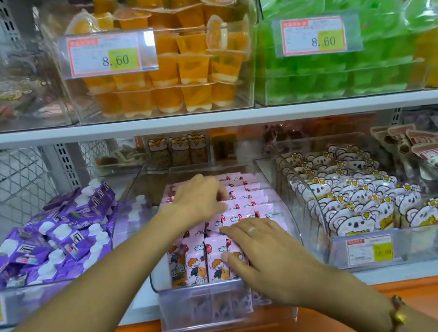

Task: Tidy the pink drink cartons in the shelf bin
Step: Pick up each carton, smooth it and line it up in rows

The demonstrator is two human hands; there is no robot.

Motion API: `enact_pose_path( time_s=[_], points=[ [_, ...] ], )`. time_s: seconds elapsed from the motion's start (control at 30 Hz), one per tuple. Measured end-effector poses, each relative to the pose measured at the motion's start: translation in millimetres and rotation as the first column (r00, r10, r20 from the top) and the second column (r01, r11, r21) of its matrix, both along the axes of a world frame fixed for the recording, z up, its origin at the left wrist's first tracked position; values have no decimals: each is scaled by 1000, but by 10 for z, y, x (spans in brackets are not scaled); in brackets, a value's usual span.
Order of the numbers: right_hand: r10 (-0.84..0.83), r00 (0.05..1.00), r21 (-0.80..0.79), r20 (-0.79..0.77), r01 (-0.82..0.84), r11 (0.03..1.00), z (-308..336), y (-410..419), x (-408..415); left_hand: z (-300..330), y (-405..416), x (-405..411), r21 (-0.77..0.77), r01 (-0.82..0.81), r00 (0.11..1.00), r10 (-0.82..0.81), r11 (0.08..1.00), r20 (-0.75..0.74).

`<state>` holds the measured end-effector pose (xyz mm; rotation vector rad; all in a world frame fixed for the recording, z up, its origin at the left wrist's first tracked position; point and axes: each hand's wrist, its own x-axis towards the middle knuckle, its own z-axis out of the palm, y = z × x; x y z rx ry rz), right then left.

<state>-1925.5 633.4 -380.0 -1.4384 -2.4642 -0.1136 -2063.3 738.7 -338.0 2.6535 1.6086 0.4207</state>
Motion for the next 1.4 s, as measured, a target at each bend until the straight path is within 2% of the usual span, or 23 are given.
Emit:
enact_pose_path(
  time_s=[0.1,0.17,0.23,0.33,0.37,0.5,0.63,0.7,0.73,0.83,0.9,0.97,1.03,1.07,1.13,1.2,1.3,1.33,1.4],
  points=[
    [7,1000,-14,-6,-8,1000,8,3,6,25,42,3,-6,-28,997,29,1000,78],
    [4,1000,-27,-15,-4,1000,12,0,8,44,55,-5,-36,-91,956,97,995,277],
    [3,1000,-33,-14,-4,999,12,5,5,94,31,-28,-77,-155,824,172,985,540],
    [1,1000,-43,-17,-1,999,19,4,3,135,-134,-76,-95,-143,521,156,985,839],
    [0,1000,-45,-20,-1,999,21,3,4,124,-232,-92,-68,-137,453,123,988,883],
    [-5,998,-32,-59,3,999,25,-6,7,11,-666,-216,118,-221,288,-51,968,956],
    [-14,986,4,-168,15,1000,63,-16,-5,-11,-973,-413,195,-289,177,-147,937,973],
    [-26,948,17,-316,33,999,110,-33,-37,-9,-1052,-452,186,-292,155,-145,938,977],
    [-38,901,-1,-433,42,999,141,-51,-64,-4,-1078,-456,173,-286,147,-136,942,980],
    [-85,681,-170,-728,-59,984,236,-113,-173,5,-1124,-428,113,-227,146,-81,967,986],
    [-97,628,-248,-772,-158,956,270,-156,-264,-16,-1149,-391,66,-150,129,-47,987,991],
    [-74,591,-241,-803,-209,948,303,-177,-343,-37,-1159,-366,31,-87,93,-23,996,995],
    [-128,469,-266,-874,-241,934,333,-149,-368,-63,-1140,-366,-15,-16,46,16,1000,999],
    [-197,395,-315,-897,-259,913,344,-121,-355,-84,-1129,-376,-39,17,50,38,999,998],
    [-339,236,-406,-911,-359,840,355,-64,-303,-135,-1105,-397,-77,49,179,67,996,982],
    [-401,126,-412,-907,-452,791,345,-39,-260,-191,-1115,-376,-114,82,332,81,990,940],
    [-427,47,-393,-903,-494,776,311,-28,-244,-268,-1135,-325,-137,128,411,74,982,909],
    [-427,37,-387,-903,-500,775,301,-30,-248,-288,-1134,-317,-127,128,421,62,984,905],
    [-416,41,-379,-908,-502,777,289,-31,-249,-313,-1126,-325,-80,72,498,34,994,867]
  ],
)
